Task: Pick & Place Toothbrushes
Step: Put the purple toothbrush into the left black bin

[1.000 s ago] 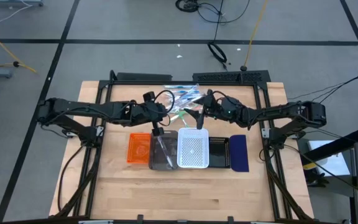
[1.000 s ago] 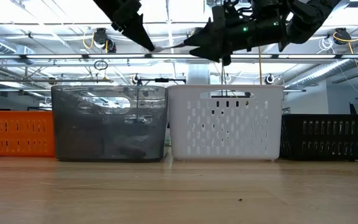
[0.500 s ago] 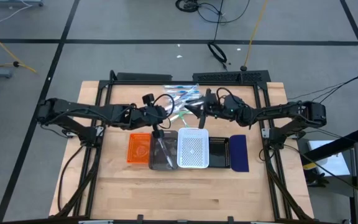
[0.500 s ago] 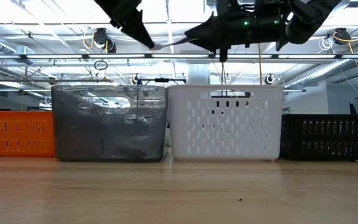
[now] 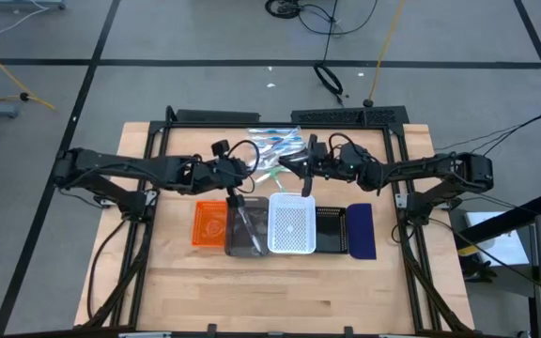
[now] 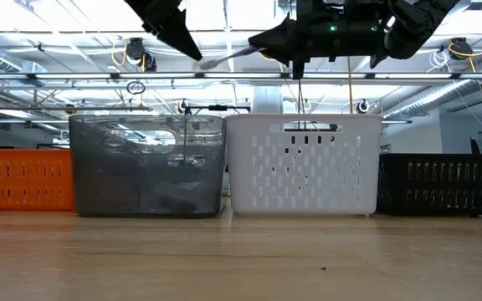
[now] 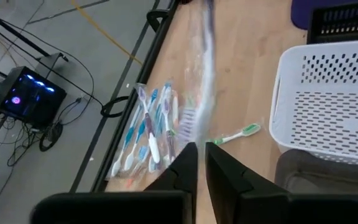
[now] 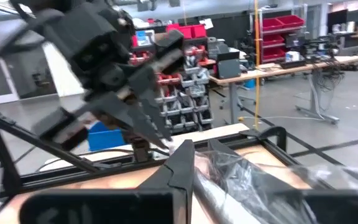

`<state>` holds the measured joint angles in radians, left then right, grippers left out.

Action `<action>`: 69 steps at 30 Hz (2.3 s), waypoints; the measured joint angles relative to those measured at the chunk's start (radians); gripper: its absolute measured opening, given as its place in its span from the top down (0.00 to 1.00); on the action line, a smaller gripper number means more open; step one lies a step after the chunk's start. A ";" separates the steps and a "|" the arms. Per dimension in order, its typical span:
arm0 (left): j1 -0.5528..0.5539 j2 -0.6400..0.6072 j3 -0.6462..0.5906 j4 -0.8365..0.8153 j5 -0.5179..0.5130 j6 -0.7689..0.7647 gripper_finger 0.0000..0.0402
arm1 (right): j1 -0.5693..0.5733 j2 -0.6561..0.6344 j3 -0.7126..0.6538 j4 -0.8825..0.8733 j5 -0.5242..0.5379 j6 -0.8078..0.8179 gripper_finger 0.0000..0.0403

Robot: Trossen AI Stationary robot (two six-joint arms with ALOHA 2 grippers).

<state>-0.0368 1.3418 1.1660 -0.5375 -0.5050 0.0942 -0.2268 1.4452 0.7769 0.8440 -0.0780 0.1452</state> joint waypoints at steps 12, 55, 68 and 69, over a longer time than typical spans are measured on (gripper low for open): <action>-0.019 -0.109 0.001 -0.097 0.000 -0.068 0.94 | 0.133 0.001 0.000 -0.067 0.043 -0.074 0.93; -0.059 -0.116 0.000 -0.170 0.005 -0.096 0.94 | 0.453 0.420 0.488 -0.510 0.582 -0.624 0.93; -0.059 -0.116 0.000 -0.170 0.007 -0.098 0.94 | 0.471 0.420 0.488 -0.527 0.606 -0.633 0.93; -0.059 -0.116 0.000 -0.170 0.007 -0.098 0.94 | 0.470 0.420 0.488 -0.523 0.606 -0.634 0.93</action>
<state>-0.0959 1.2259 1.1664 -0.7071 -0.4980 -0.0036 0.2436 1.8652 1.2648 0.3208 0.5282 -0.4884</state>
